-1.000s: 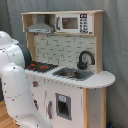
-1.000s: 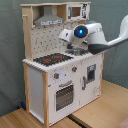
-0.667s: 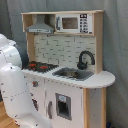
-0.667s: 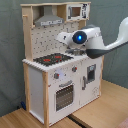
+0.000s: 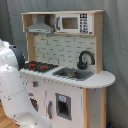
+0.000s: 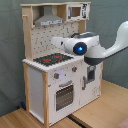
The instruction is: Play with the kitchen
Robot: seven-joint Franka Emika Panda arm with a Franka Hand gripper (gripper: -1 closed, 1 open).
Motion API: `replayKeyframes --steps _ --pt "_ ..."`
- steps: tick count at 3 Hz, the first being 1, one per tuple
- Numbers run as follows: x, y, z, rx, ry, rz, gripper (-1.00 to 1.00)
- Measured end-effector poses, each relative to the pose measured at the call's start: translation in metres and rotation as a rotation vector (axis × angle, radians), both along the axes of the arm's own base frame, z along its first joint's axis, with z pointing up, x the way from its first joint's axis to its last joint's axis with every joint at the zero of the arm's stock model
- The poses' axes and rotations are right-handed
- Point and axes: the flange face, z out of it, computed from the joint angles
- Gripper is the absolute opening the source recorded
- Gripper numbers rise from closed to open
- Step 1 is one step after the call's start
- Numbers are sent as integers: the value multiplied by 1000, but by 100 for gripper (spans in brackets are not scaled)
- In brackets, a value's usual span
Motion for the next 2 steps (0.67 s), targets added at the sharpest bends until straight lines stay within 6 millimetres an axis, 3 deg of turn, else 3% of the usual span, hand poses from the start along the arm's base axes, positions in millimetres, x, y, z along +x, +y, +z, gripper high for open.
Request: replayKeyframes --steps 2 --pt "0 33 -31 -100 -75 181 100"
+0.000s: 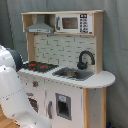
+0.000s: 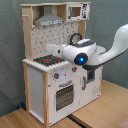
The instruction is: Play with the kitchen
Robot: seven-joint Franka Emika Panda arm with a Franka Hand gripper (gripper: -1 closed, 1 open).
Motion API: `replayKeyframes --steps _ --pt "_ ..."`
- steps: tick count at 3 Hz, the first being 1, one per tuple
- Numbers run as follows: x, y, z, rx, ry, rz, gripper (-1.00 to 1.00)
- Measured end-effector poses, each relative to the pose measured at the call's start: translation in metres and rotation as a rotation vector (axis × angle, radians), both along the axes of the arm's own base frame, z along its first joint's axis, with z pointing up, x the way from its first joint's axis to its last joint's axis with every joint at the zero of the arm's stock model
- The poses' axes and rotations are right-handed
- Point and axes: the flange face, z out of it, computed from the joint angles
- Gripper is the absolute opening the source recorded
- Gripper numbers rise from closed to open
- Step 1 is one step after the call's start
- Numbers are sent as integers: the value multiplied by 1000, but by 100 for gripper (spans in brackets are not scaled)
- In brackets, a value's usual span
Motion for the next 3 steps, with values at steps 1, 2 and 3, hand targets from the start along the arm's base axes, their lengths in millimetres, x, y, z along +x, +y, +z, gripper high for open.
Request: replayKeyframes --steps 1,2,3 --pt "-1 12 -20 -25 -19 91 100" --pt "-4 21 -40 -56 -35 176 100" --pt "-8 26 -56 -90 -54 250 100"
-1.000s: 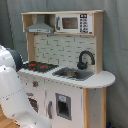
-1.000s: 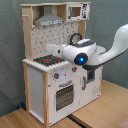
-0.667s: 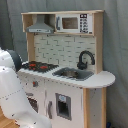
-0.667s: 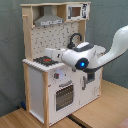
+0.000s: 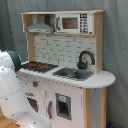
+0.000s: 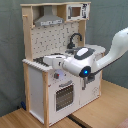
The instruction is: Play with the kitchen
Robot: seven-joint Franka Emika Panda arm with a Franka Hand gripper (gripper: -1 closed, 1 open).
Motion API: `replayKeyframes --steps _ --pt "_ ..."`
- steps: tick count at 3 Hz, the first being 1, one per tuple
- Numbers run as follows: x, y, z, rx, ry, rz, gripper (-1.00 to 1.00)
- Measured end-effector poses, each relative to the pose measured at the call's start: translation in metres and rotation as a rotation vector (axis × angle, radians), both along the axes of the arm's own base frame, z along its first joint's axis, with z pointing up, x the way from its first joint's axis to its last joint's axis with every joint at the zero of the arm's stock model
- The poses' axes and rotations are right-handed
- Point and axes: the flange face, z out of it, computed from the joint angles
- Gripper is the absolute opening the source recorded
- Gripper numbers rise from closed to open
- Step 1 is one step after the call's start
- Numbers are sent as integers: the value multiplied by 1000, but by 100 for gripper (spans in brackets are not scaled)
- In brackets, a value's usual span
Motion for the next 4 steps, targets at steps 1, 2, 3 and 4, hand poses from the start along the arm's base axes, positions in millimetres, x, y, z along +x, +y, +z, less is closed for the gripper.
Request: replayKeyframes --steps 1,2,3,4 --pt "-2 0 -14 -39 -22 68 100" --pt "-3 -7 -30 -80 -42 112 100" --pt "-6 -21 -45 -113 -56 148 100" --pt "-11 -36 -55 -129 -58 174 100"
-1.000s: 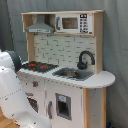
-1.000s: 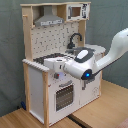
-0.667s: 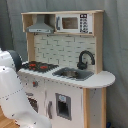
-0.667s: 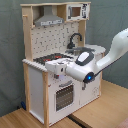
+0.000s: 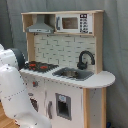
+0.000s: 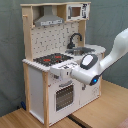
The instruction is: Play with the kitchen
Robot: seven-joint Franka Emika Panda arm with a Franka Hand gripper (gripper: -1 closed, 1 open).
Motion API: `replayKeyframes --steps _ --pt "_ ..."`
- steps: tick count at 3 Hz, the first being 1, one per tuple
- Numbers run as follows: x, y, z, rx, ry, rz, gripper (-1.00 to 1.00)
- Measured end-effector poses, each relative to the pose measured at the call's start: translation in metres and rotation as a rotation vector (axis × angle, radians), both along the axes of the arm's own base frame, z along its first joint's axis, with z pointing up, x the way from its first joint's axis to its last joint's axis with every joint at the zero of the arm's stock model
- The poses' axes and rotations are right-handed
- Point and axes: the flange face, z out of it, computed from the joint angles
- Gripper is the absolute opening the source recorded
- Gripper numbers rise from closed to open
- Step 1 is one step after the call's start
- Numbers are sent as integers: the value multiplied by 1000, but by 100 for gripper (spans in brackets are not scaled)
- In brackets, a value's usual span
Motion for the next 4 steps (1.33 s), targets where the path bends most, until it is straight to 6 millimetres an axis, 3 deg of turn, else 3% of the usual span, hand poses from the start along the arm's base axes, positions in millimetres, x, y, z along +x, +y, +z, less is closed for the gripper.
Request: replayKeyframes --steps 3,4 --pt "-18 -52 -28 -31 24 69 100" --pt "-19 -69 -55 -15 52 72 100"
